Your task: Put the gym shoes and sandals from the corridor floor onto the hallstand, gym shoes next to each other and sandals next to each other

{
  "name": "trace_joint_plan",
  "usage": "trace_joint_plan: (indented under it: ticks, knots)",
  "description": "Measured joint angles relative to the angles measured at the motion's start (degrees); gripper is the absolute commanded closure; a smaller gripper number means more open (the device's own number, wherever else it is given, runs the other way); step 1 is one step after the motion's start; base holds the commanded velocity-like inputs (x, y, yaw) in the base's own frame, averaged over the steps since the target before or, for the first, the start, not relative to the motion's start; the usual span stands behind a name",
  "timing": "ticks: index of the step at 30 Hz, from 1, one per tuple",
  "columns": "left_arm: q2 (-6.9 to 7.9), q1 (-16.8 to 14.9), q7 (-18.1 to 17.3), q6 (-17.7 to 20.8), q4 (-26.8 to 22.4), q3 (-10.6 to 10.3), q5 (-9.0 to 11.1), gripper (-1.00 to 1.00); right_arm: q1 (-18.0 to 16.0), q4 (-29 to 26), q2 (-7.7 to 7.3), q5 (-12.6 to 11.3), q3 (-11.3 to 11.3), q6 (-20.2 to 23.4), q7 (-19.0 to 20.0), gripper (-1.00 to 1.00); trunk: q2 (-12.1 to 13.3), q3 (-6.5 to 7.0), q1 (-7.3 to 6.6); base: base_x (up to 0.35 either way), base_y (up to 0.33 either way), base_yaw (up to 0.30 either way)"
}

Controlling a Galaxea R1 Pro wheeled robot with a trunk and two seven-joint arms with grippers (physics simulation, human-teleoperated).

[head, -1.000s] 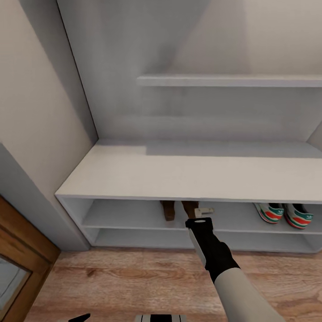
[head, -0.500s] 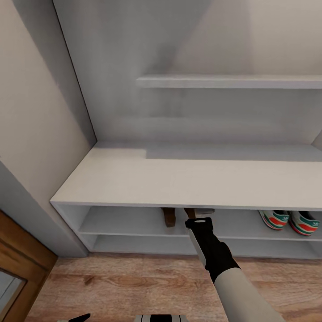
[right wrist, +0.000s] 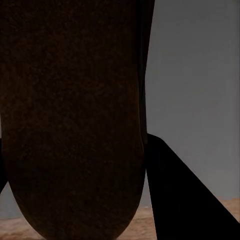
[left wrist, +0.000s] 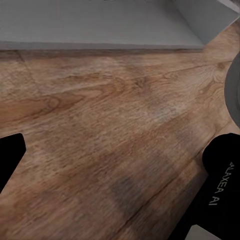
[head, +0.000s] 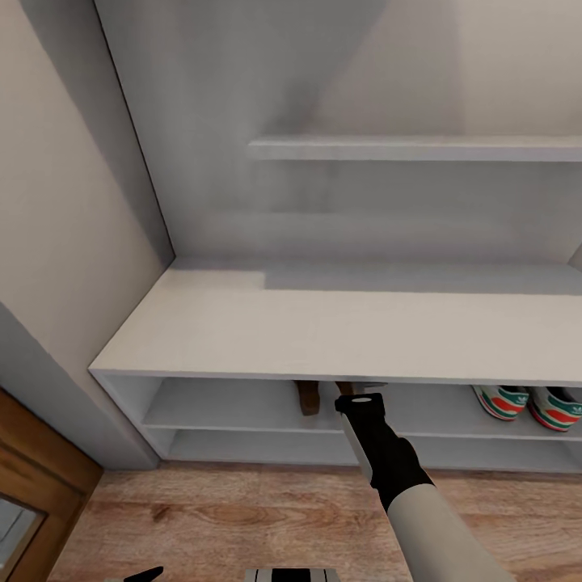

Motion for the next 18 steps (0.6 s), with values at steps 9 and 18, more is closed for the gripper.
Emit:
trace_joint_plan:
  ticks: [9, 18]
  knots:
    - [0.0, 0.0, -0.1, 0.0, 0.0, 0.0, 0.2, -1.0, 0.0, -0.1, 0.0, 0.0, 0.0, 0.0, 0.0, 1.0, 0.0, 0.0, -0.01, 0.043, 0.031, 0.0]
    - [0.0, 0.0, -0.3, 0.0, 0.0, 0.0, 0.3, -1.0, 0.0, -0.1, 0.0, 0.0, 0.0, 0.0, 0.0, 1.0, 0.0, 0.0, 0.0, 0.021, 0.017, 0.0]
